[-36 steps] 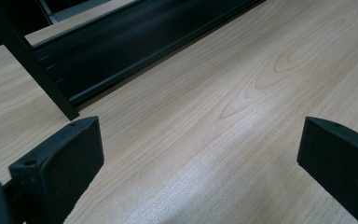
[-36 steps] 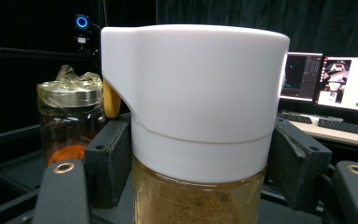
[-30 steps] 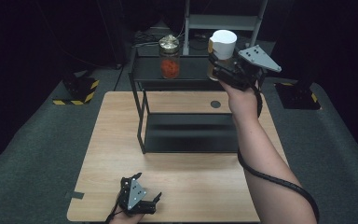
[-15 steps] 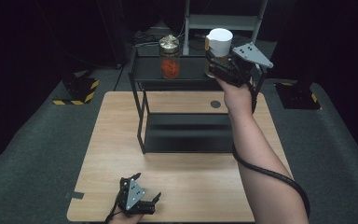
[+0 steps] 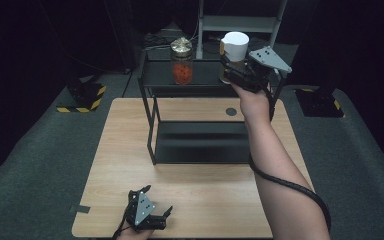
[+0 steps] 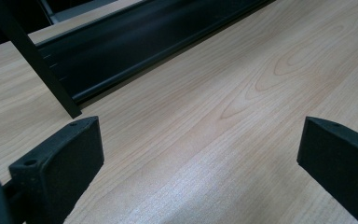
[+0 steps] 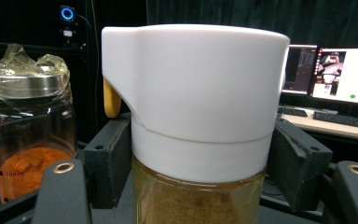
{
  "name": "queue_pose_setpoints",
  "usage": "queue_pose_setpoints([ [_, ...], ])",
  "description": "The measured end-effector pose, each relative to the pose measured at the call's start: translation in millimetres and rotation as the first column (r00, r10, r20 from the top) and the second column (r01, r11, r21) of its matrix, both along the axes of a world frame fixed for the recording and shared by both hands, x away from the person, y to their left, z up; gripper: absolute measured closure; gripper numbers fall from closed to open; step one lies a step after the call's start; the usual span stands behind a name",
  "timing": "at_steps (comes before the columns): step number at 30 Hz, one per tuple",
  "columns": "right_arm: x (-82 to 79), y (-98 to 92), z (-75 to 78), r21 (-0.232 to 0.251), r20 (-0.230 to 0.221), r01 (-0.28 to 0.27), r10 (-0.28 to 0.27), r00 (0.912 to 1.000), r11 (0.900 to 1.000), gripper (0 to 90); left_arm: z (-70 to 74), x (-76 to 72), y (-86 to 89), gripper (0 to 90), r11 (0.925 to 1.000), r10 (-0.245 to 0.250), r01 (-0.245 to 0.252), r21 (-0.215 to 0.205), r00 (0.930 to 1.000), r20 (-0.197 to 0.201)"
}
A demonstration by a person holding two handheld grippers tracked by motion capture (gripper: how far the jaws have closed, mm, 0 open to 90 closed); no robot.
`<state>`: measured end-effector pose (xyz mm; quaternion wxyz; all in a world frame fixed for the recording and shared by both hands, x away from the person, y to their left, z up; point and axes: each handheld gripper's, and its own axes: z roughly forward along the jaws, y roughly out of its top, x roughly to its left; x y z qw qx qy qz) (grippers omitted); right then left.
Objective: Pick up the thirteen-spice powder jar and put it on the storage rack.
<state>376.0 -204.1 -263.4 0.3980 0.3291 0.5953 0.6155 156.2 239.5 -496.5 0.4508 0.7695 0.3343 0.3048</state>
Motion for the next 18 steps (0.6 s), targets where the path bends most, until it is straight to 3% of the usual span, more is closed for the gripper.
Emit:
queue_pose_setpoints([
  [18, 2.0, 3.4, -6.9, 0.020, 0.008, 0.004, -0.005, 1.0000, 1.000, 27.5, -0.5, 0.4, 2.6, 0.6, 0.9999, -0.002, 0.002, -0.013, 1.0000, -0.003],
])
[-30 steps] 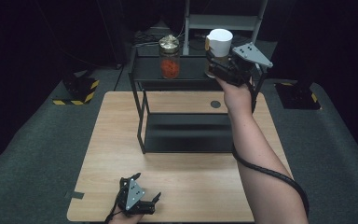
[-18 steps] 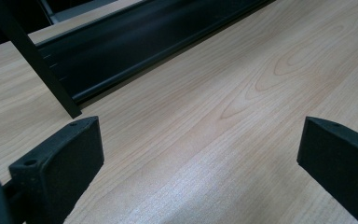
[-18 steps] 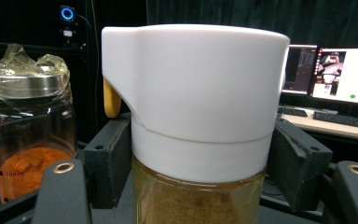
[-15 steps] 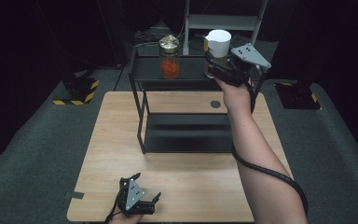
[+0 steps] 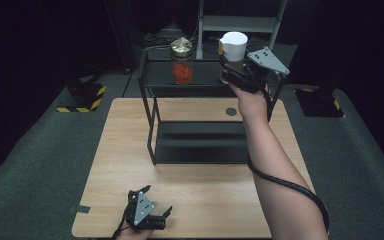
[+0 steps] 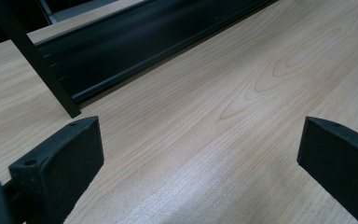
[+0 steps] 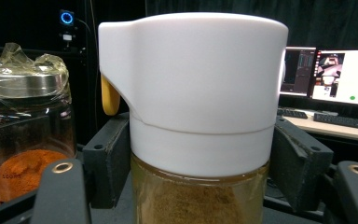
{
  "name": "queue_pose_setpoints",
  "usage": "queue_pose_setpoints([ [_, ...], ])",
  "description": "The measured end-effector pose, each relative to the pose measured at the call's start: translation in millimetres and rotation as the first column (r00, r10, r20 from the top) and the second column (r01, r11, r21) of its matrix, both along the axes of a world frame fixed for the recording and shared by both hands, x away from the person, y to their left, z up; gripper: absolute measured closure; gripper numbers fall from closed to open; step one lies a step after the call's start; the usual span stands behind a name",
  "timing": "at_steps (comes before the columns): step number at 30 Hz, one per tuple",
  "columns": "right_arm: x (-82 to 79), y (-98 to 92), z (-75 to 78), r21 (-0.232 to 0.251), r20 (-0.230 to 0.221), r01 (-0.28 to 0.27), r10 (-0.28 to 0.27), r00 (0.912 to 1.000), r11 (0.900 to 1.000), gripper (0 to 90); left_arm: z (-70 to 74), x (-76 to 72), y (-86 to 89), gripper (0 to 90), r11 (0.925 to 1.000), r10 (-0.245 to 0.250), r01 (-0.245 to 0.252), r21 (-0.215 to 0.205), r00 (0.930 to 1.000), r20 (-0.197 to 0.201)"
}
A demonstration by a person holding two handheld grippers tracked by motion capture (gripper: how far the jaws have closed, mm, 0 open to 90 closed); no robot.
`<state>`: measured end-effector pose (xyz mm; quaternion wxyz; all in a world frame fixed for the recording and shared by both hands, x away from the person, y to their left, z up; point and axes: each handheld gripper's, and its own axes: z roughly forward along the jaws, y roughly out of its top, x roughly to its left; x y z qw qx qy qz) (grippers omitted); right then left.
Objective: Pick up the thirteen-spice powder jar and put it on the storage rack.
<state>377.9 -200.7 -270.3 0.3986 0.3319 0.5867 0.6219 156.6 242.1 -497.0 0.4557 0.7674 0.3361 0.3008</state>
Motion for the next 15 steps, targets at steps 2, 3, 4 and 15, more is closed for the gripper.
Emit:
queue_pose_setpoints([
  [2, -0.3, 0.2, 0.4, 0.004, -0.006, 0.002, -0.002, 1.0000, 1.000, 27.1, -0.1, 0.0, 0.3, 0.6, 1.0000, -0.001, 0.001, -0.001, 1.0000, 0.000],
  [3, -0.2, 0.1, 0.8, 0.004, -0.009, 0.002, -0.001, 1.0000, 1.000, 27.1, -0.2, 0.1, 0.4, 0.6, 1.0000, -0.001, 0.001, -0.002, 1.0000, 0.000],
  [4, -0.4, 0.0, 1.8, 0.002, -0.012, 0.001, -0.001, 0.9999, 1.000, 27.0, -0.1, 0.1, 0.5, 0.6, 1.0000, -0.001, 0.001, -0.002, 1.0000, 0.000],
  [15, -2.6, -0.3, 10.3, -0.005, -0.039, 0.003, -0.003, 0.9992, 1.000, 15.2, -0.6, 0.1, 1.1, 0.6, 1.0000, -0.001, 0.001, -0.009, 1.0000, 0.000],
])
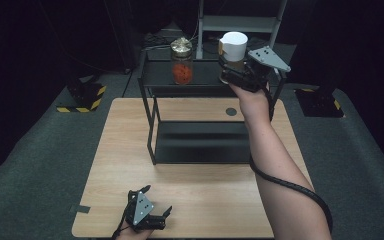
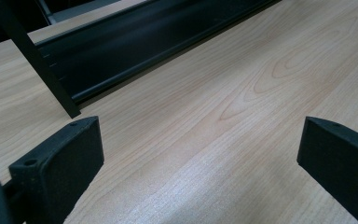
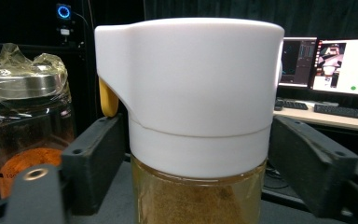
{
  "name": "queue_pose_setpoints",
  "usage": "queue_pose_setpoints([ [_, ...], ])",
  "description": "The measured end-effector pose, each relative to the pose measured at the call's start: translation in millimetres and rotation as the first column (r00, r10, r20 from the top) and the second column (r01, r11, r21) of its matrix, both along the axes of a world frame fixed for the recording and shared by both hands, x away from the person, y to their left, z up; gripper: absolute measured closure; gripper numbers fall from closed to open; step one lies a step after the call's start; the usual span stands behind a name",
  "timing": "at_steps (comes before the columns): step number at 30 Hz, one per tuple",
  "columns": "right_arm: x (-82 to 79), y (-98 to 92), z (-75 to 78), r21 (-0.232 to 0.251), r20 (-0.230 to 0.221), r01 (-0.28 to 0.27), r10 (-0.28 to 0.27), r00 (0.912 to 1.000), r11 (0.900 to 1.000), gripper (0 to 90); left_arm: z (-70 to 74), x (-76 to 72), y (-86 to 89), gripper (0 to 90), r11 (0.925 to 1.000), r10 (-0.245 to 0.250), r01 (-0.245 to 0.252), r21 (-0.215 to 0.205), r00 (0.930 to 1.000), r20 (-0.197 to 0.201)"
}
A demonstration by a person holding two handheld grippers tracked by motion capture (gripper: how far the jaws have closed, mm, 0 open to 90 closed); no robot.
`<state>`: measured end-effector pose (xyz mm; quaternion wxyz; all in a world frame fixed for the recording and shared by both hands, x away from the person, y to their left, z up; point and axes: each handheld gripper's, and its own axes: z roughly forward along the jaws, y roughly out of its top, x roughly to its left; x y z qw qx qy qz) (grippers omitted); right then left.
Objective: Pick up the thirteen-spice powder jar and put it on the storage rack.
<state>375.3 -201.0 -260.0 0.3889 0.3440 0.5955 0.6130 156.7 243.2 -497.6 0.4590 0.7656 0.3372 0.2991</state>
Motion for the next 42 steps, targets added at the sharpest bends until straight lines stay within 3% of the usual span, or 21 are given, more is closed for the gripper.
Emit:
queue_pose_setpoints([
  [4, -2.5, 4.5, 1.5, 0.003, -0.008, 0.020, -0.020, 0.9998, 1.000, 1.4, 0.1, 0.2, 0.2, 0.5, 1.0000, -0.001, 0.001, -0.001, 1.0000, -0.001],
  [6, -2.8, 5.1, 1.6, -0.002, -0.006, 0.021, -0.021, 0.9998, 1.000, 0.0, 0.1, 0.2, 0.3, 0.5, 1.0000, -0.001, 0.001, 0.000, 1.0000, -0.001],
  [22, -25.3, -0.8, -6.0, 0.004, 0.003, 0.011, -0.011, 0.9999, 1.000, 0.0, 1.0, 2.1, 1.1, 0.6, 0.9999, -0.011, 0.011, 0.001, 0.9999, -0.008],
  [30, -46.7, -8.0, -16.8, 0.015, 0.017, -0.019, 0.019, 0.9997, 1.000, 0.0, 1.4, 2.8, 1.7, 0.6, 0.9999, -0.013, 0.013, -0.001, 0.9998, -0.012],
  [42, -79.9, -21.2, -29.8, -0.004, 0.051, -0.057, 0.057, 0.9970, 0.998, 0.0, 1.9, 3.7, 1.8, 0.6, 0.9998, -0.021, 0.021, 0.004, 0.9997, -0.015],
])
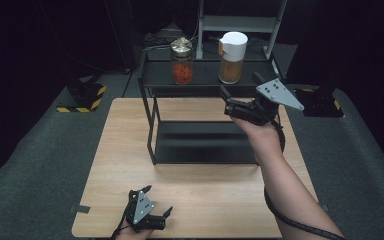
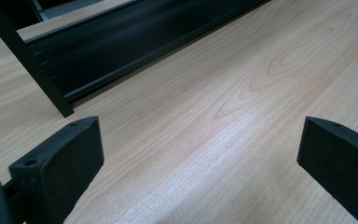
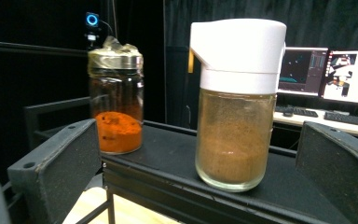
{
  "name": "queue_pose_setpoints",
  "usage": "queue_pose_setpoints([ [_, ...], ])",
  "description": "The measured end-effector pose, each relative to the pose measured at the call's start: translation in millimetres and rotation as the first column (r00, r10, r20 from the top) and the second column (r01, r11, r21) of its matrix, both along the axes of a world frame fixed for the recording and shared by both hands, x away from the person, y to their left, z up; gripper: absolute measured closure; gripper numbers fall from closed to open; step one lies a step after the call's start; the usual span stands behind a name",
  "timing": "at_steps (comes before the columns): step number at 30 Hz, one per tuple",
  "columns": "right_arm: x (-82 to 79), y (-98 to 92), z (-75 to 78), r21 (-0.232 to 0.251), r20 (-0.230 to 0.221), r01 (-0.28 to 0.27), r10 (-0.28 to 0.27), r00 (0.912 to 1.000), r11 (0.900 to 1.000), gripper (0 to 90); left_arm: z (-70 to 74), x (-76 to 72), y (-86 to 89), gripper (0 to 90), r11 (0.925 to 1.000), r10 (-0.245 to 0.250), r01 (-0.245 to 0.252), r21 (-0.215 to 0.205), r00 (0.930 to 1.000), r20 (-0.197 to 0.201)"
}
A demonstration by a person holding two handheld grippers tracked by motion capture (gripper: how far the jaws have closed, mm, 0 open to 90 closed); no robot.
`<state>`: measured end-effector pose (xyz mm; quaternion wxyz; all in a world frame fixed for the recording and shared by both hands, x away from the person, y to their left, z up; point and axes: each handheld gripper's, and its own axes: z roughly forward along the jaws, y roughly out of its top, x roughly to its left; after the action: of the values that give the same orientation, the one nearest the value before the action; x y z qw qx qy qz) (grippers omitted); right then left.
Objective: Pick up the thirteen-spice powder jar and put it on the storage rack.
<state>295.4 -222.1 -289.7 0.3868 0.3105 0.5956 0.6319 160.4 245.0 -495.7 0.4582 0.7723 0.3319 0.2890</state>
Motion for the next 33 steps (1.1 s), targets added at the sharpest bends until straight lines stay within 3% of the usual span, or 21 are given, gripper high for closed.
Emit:
queue_pose_setpoints([
  [4, -10.6, -4.8, -3.6, -0.004, 0.014, -0.006, 0.006, 0.9999, 1.000, 0.0, 0.7, 0.4, -1.4, 0.6, 1.0000, 0.001, -0.001, 0.005, 1.0000, -0.005],
  [9, -21.2, -7.9, -9.3, -0.044, 0.043, -0.002, 0.004, 0.9991, 0.999, 0.0, 0.9, 2.7, 1.6, 1.0, 0.9999, -0.005, 0.005, -0.009, 0.9999, -0.015],
  [17, -33.3, -12.6, -22.0, -0.042, 0.060, -0.011, 0.013, 0.9981, 0.999, 0.0, -0.9, 0.6, 3.0, 0.6, 0.9996, 0.009, -0.009, -0.026, 0.9999, -0.008],
  [28, -48.4, -22.3, -40.8, -0.062, 0.077, -0.004, 0.009, 0.9970, 0.998, 0.0, -1.2, 0.9, 3.9, 0.6, 0.9995, 0.006, -0.006, -0.030, 1.0000, -0.008],
  [33, -54.4, -26.5, -49.6, -0.079, 0.060, 0.011, -0.006, 0.9982, 0.997, 0.0, -1.0, 1.0, 3.7, 0.6, 0.9997, 0.003, -0.003, -0.026, 1.0000, -0.007],
])
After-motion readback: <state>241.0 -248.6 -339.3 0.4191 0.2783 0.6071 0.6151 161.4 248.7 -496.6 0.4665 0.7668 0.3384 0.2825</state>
